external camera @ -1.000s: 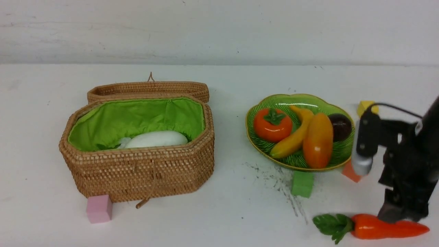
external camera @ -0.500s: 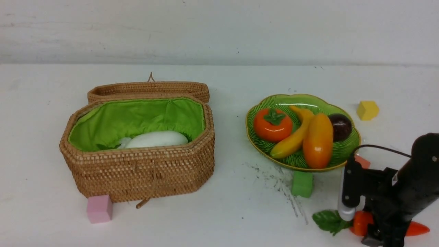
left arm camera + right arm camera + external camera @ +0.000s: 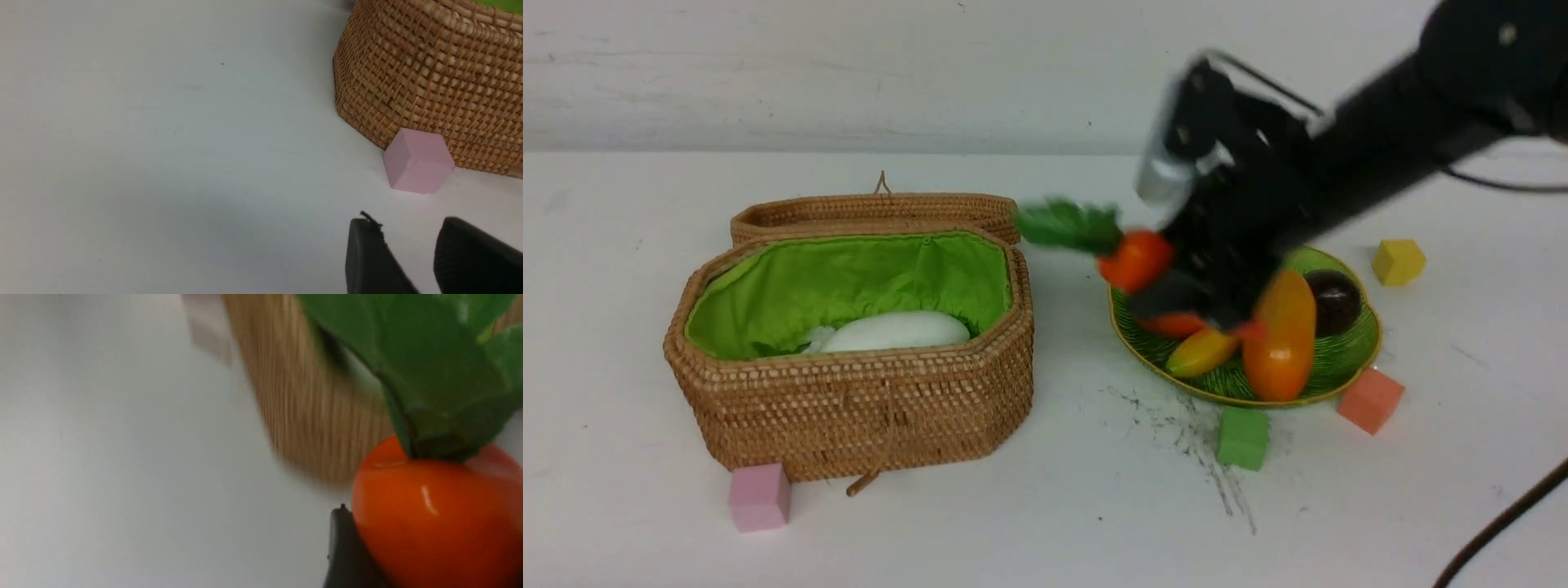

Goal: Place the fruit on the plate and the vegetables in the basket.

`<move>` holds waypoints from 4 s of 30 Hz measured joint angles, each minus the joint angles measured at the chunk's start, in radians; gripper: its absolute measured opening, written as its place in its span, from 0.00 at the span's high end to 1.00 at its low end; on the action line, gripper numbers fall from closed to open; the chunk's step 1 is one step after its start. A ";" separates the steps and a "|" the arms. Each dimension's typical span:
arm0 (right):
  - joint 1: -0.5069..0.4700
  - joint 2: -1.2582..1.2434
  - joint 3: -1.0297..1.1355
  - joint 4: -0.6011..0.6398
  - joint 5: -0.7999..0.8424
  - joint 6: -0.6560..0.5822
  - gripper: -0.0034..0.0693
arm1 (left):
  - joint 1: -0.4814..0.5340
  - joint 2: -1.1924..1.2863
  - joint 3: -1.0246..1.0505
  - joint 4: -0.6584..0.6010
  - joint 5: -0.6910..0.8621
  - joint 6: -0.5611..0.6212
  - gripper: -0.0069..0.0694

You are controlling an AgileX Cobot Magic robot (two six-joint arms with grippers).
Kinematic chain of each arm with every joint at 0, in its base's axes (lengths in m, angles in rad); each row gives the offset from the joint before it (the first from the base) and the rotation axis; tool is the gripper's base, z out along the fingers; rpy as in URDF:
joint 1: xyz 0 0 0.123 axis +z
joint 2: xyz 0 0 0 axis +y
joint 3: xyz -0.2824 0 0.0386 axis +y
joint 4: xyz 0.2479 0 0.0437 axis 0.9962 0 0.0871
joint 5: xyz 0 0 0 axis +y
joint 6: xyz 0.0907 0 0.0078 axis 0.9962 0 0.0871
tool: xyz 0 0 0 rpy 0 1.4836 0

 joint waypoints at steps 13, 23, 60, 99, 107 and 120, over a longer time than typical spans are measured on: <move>0.162 0.540 -0.615 0.123 -0.070 0.074 0.42 | 0.000 0.000 0.000 0.000 0.000 0.000 0.60; 0.163 0.570 -0.637 -0.057 -0.115 0.264 0.15 | 0.000 0.000 0.000 0.000 0.000 0.000 0.60; -0.479 -1.202 0.881 -0.331 -0.213 0.859 0.96 | 0.000 0.000 0.000 0.000 0.000 0.001 0.60; -0.507 -1.701 1.356 -0.862 -0.360 1.360 0.95 | 0.000 0.000 0.000 0.000 0.000 0.001 0.60; -0.492 -1.739 1.651 -1.017 -0.524 1.639 0.94 | 0.000 0.000 0.000 0.000 0.000 0.001 0.60; -0.454 -1.740 1.654 -1.034 -0.542 1.678 0.93 | 0.000 0.000 0.000 0.000 0.000 0.001 0.60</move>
